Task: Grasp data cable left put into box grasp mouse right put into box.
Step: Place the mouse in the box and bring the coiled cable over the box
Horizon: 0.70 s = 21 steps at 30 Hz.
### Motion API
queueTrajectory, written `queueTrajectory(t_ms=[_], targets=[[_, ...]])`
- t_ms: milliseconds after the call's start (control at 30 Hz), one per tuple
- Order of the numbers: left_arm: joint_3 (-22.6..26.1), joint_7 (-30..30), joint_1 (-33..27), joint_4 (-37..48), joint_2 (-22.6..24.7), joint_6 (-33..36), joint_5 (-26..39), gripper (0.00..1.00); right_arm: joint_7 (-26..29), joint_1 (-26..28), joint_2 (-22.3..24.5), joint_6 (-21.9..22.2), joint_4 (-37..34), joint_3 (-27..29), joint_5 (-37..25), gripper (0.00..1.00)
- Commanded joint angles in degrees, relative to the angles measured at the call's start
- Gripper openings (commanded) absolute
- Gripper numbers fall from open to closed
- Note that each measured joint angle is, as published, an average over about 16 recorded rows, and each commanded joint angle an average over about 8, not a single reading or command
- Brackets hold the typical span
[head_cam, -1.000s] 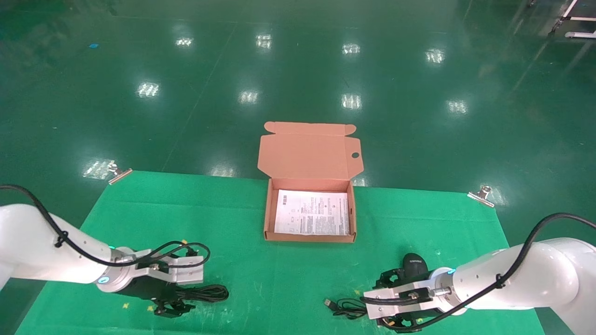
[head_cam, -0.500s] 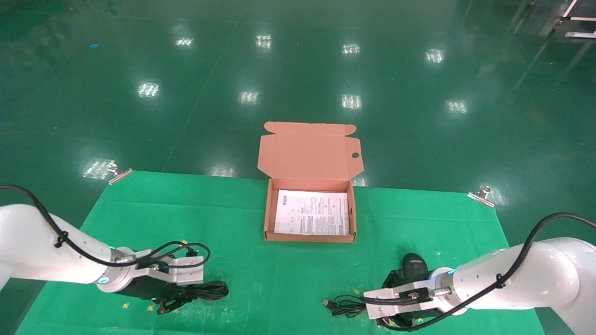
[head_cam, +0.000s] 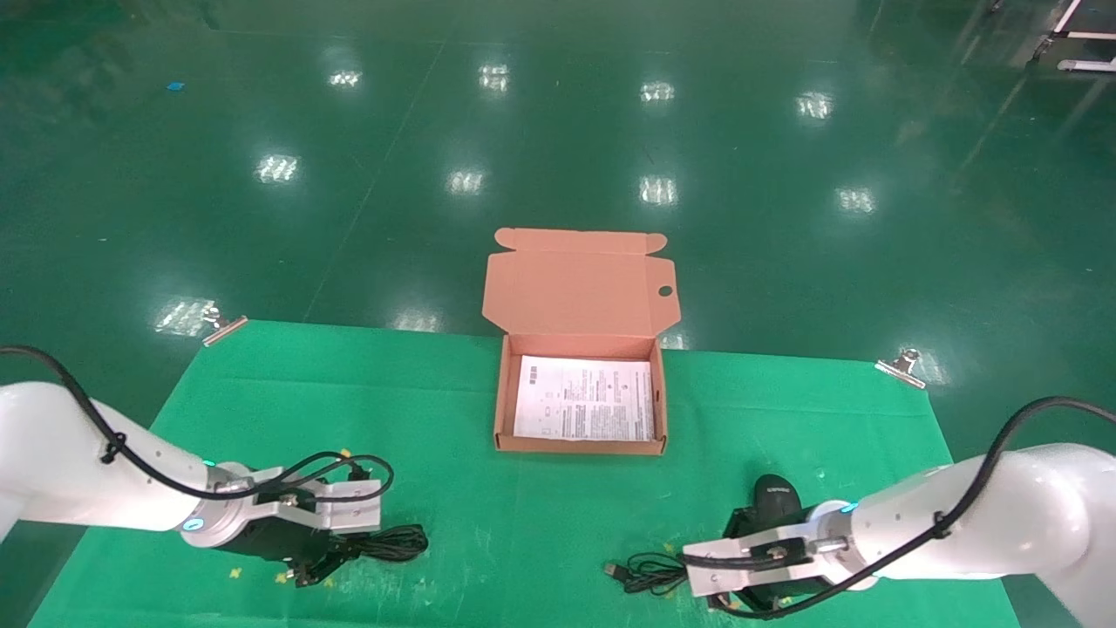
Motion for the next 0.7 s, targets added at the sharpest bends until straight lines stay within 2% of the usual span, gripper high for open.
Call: queueTrajectory(t_ms=[33,233,400,533,700], targets=[[-0.1,0.7,0.13,-0.46,-0.19,-0.12,-0.27,0.0,0.46,0.17,0.57,-0.46,0.05,0.31,0.57,0.0],[-1.67,1.91,-0.53,-7.6,-3.71,-0.73,-1.52,0.0,4.69,2.65,5.64,0.6,4.1,3.62,2.39,0.0],[-2.89,-0.56,-1.38,-16.41,-6.35,-3.1,0.06,0.0,8.26,6.42,8.7,3.45,8.03,6.75,2.12,0.0],[-3.76,-4.32,-1.94,-23.27,-7.23,-5.83,2.79,0.0,9.57,10.25,8.43,6.05,10.12,8.78,1.27,0.0],[-4.6,-8.82,-2.71,-28.89,-6.33,-9.04,6.35,0.0,8.09,14.84,4.52,9.13,9.13,10.27,0.96,0.0]])
